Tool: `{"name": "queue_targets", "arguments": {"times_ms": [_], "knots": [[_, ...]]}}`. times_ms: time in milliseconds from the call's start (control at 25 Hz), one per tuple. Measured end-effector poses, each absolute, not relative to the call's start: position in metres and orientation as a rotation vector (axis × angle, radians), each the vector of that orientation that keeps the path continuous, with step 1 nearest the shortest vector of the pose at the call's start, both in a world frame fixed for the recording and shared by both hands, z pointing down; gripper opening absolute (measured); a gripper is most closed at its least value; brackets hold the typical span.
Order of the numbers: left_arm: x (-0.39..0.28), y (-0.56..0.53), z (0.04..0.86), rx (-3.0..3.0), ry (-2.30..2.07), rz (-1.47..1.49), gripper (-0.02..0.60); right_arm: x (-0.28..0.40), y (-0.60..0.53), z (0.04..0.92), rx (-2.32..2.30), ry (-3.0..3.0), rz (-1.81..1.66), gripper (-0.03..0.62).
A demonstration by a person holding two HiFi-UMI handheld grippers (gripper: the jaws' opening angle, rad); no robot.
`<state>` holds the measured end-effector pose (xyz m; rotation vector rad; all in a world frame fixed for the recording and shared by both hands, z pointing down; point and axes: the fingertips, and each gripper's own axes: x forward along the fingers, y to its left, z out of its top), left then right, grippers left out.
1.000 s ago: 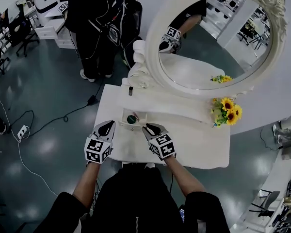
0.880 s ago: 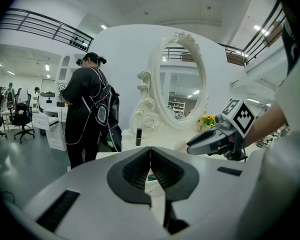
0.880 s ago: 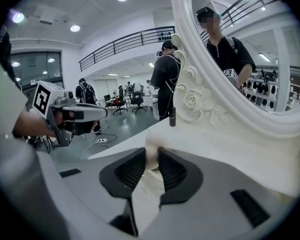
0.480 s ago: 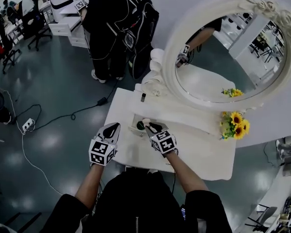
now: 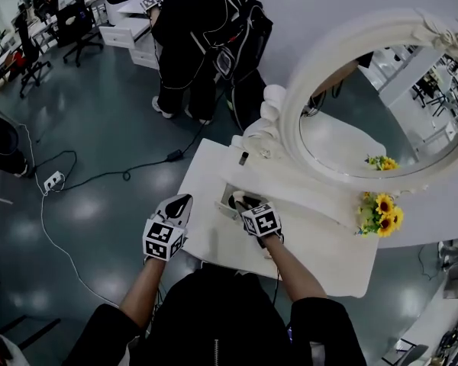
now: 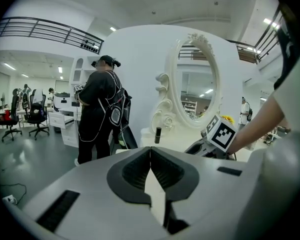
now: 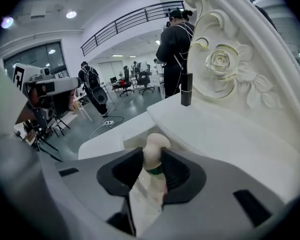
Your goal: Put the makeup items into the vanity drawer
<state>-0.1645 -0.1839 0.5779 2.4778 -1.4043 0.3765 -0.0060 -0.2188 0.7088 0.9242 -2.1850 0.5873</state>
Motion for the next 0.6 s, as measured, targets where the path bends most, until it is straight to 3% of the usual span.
{"name": "queue_targets", "arguments": {"times_ms": [360, 480, 600], "knots": [[-0.157, -0.186, 0.576, 2.491, -1.391, 0.378, 0.02, -0.007, -0.216, 0.705, 0.938, -2.201, 0.602, 0.138], [-0.152, -0.185, 0.574, 2.502, -1.379, 0.383, 0.02, -0.003, -0.212, 0.692, 0.983, -2.248, 0.599, 0.047], [-0.144, -0.185, 0.573, 2.52, -1.36, 0.389, 0.02, 0.005, -0.208, 0.679, 1.035, -2.289, 0.591, 0.006]]}}
